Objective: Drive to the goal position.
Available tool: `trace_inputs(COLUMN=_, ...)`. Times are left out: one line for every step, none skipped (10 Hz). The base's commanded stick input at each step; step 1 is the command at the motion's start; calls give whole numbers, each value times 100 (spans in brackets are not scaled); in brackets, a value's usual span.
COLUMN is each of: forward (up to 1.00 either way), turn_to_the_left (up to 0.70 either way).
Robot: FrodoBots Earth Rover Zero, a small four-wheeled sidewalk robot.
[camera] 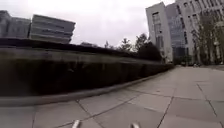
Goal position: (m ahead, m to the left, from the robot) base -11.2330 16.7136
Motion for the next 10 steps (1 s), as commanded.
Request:
trace_inputs(forward=0, turn_to_the_left=85)
trace_inputs(forward=0, turn_to_the_left=85)
trace_inputs(forward=0, turn_to_the_left=85)
trace_inputs(forward=0, turn_to_the_left=85)
trace_inputs(forward=0, turn_to_the_left=85)
trace_inputs(forward=0, turn_to_the_left=85)
trace_inputs(forward=0, turn_to_the_left=85)
trace_inputs(forward=0, turn_to_the_left=85)
trace_inputs(forward=0, turn_to_the_left=85)
trace_inputs(forward=0, turn_to_the_left=85)
